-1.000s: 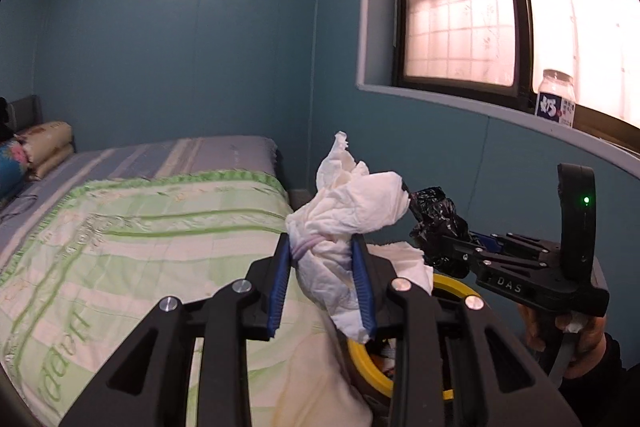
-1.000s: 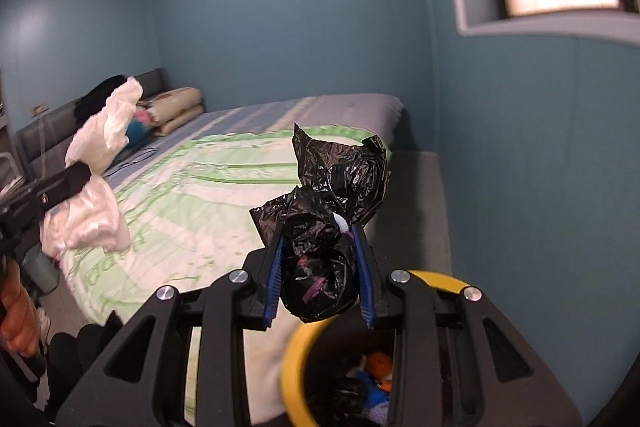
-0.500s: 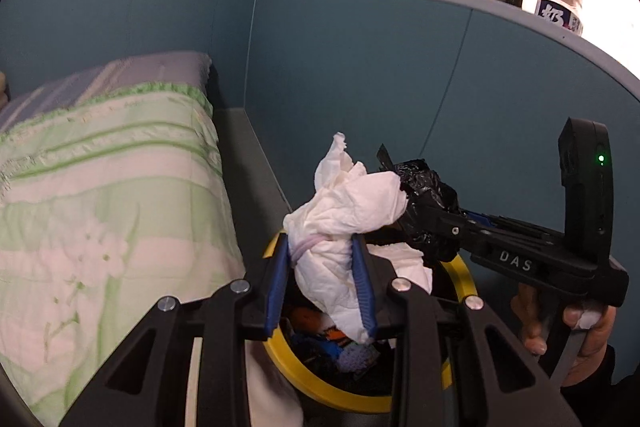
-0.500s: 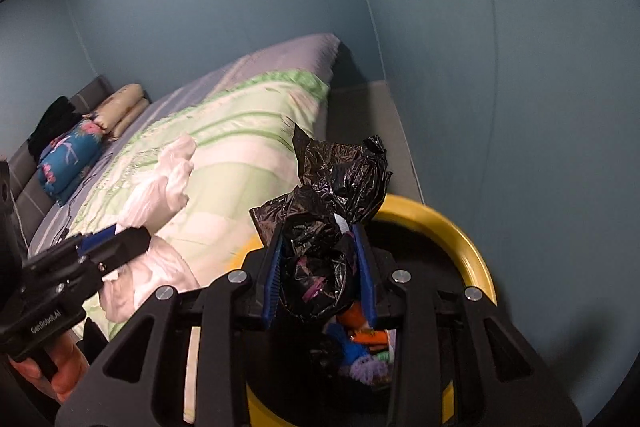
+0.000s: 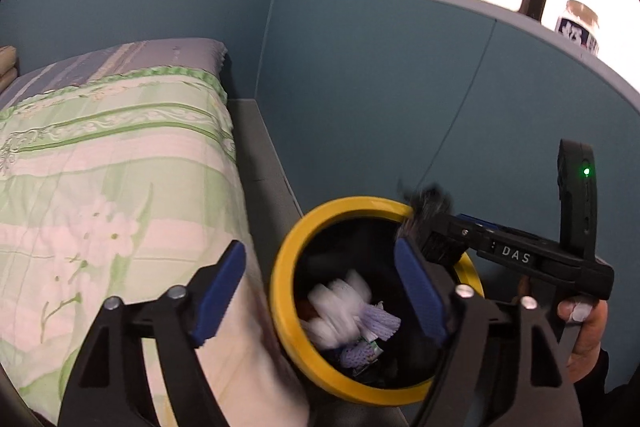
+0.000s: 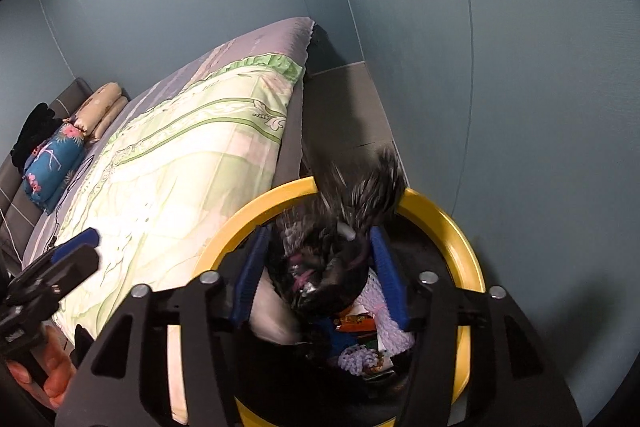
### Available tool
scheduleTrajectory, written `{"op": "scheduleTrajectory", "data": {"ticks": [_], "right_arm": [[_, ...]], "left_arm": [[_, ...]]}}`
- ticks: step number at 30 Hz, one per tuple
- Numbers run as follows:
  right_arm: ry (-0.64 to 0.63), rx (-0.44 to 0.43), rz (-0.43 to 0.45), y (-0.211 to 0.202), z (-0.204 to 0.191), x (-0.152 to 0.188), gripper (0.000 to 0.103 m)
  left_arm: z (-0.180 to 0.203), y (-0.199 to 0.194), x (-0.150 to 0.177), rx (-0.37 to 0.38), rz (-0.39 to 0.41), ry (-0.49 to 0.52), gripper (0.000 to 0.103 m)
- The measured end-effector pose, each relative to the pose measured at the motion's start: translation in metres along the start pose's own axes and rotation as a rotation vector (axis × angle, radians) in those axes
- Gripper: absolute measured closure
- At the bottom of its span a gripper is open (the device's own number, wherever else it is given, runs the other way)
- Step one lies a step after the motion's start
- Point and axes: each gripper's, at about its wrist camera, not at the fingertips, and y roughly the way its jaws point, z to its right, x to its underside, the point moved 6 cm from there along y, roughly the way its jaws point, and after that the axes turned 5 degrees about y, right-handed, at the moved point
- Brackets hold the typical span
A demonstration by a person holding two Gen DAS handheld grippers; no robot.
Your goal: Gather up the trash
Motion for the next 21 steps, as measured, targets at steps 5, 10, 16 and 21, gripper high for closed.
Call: {"op": "scheduleTrajectory", "data": {"ticks": [5, 10, 16, 21], "right_arm": [[-0.054, 0.062, 0.034, -0.002, -0.006, -0.003, 0.026], [-0.183, 0.183, 0.104, -0.004, -0.04, 0.001, 0.012], [-0.312, 0.14, 0.194, -0.016, -0.114, 0.014, 0.009], [-0.361, -0.02, 0.256, -0.039, -0.182, 0.03, 0.009]], "left_arm": [[-0.032, -0.04, -0.001, -0.084, 0.079, -0.011, 0.014], [-0.063, -0.095, 0.003, -0.188, 0.174, -0.015, 0.008], [-0.085, -0.176, 0.017, -0.378, 0.284, -0.028, 0.008], [-0.088, -0.238, 0.03, -0.557, 0.362, -0.011, 0.008]]}}
